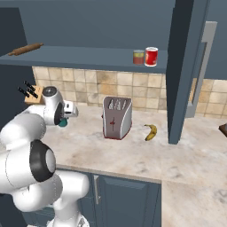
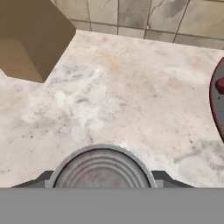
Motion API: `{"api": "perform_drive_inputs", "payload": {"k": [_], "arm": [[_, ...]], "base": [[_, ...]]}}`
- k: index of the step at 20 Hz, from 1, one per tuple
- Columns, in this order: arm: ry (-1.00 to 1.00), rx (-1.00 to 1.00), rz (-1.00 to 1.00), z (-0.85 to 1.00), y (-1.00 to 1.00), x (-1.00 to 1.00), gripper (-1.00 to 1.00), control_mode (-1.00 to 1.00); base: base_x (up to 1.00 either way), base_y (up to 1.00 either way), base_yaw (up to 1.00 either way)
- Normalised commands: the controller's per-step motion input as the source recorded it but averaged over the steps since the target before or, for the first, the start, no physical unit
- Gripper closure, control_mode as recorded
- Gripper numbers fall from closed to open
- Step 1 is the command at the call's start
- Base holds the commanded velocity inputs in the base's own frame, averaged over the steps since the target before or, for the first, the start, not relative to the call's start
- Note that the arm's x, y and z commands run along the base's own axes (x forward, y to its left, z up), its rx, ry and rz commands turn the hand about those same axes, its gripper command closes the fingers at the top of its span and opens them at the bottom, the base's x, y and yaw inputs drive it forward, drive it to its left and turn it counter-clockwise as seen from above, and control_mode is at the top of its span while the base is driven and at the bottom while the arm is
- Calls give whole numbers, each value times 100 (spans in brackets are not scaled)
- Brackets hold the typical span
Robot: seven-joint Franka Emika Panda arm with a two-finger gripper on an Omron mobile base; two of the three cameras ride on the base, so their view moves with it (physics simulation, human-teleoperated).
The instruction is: Pick the cans from the counter and place them in their designated side in the cabinet.
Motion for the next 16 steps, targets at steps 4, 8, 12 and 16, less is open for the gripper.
{"api": "perform_drive_inputs", "payload": {"k": [4, 8, 12, 16], "arm": [[-7, 2, 0, 41, -8, -29, 100, -100], [-4, 1, 0, 40, -5, -28, 100, -100], [-5, 1, 0, 36, -12, -35, 100, -100], [-6, 0, 0, 38, -13, -41, 100, -100]], "base": [[0, 0, 0], [0, 0, 0], [0, 0, 0], [0, 0, 0]]}}
